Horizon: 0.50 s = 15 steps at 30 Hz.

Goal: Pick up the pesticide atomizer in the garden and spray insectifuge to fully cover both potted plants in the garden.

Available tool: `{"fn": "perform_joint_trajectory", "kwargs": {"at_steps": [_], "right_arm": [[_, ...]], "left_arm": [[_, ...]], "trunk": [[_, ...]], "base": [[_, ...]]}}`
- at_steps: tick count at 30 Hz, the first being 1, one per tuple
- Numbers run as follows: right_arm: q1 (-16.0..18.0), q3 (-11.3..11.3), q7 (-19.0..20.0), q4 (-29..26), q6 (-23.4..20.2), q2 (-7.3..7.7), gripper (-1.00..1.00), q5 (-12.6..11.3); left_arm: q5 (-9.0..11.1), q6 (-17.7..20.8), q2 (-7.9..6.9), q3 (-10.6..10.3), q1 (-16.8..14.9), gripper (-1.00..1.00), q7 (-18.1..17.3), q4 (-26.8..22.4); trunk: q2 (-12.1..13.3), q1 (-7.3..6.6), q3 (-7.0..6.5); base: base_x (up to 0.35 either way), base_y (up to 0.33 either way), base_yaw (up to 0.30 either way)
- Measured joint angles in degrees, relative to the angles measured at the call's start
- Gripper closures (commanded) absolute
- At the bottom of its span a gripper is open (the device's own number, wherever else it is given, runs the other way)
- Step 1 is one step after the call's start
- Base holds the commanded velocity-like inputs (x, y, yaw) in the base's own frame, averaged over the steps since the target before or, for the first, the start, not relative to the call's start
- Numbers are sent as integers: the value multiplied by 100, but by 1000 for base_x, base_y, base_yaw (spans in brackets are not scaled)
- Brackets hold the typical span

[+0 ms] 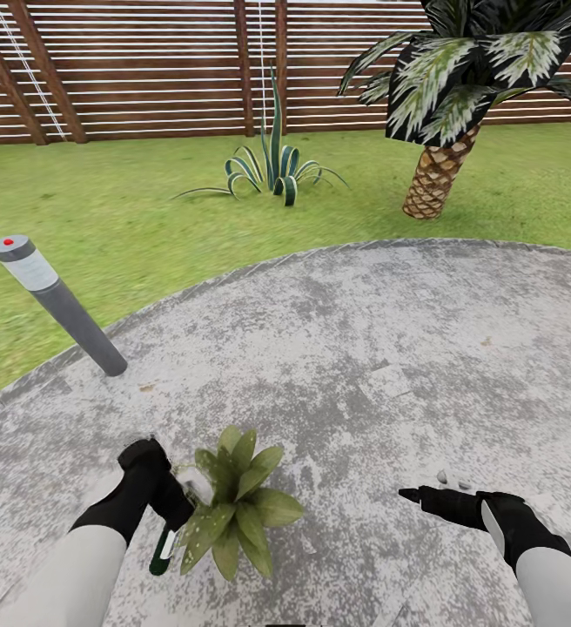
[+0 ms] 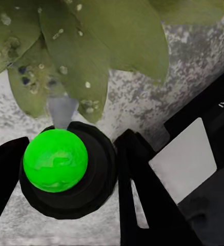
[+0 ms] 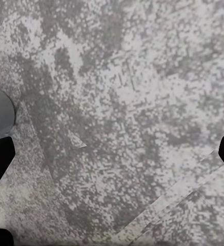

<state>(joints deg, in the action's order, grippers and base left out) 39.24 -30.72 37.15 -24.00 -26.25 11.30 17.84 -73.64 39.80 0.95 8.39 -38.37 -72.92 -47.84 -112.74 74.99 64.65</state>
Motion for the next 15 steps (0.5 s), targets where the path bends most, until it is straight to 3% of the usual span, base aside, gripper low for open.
{"fn": "perform_joint_trajectory", "kwargs": {"at_steps": [2,5,10,15], "right_arm": [[0,0,-4,0,0,0,-100,0],[0,0,0,0,1,0,-100,1],[0,0,1,0,3,0,-100,1],[0,0,1,0,1,0,-100,1]], "left_arm": [[-224,-97,-6,-2,63,100,-1,22],[-327,-144,-88,11,242,100,-4,113],[-342,-148,-320,8,345,100,-5,346],[-343,-162,-369,-2,368,100,23,928]], "trunk": [[0,0,0],[0,0,0],[0,0,0],[0,0,0]], "base": [[0,0,0],[0,0,0],[0,0,0],[0,0,0]]}}
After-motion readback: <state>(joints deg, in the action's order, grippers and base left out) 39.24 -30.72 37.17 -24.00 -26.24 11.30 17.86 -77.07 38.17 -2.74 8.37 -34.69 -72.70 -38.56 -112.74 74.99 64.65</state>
